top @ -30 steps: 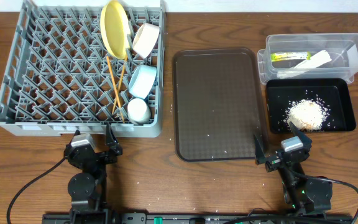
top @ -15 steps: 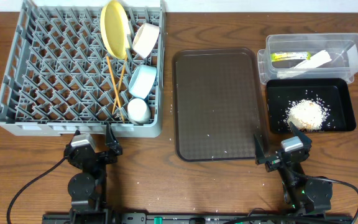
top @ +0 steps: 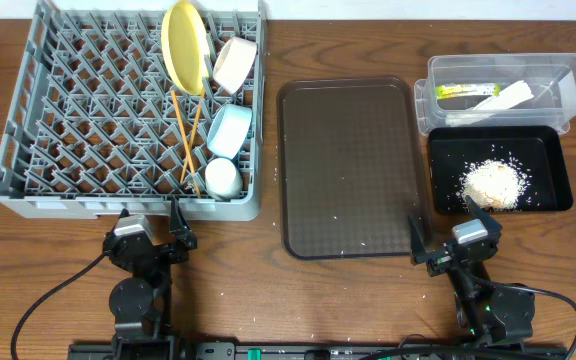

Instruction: Sort waste into correct bins and load items into the dishwasher

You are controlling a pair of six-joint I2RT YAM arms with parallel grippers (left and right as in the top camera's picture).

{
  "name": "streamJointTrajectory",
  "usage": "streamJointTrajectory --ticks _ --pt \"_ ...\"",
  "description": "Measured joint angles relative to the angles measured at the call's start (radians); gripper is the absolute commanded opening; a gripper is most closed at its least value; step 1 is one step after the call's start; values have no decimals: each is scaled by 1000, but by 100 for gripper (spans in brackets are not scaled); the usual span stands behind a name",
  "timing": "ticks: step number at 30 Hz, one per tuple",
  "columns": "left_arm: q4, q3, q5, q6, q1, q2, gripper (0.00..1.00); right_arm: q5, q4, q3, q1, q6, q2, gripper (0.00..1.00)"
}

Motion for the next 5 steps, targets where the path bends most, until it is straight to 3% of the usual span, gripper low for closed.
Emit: streamJointTrajectory --ticks 5 --pt "0 0 0 0 0 0 89 0 0 0 0 0 0 99"
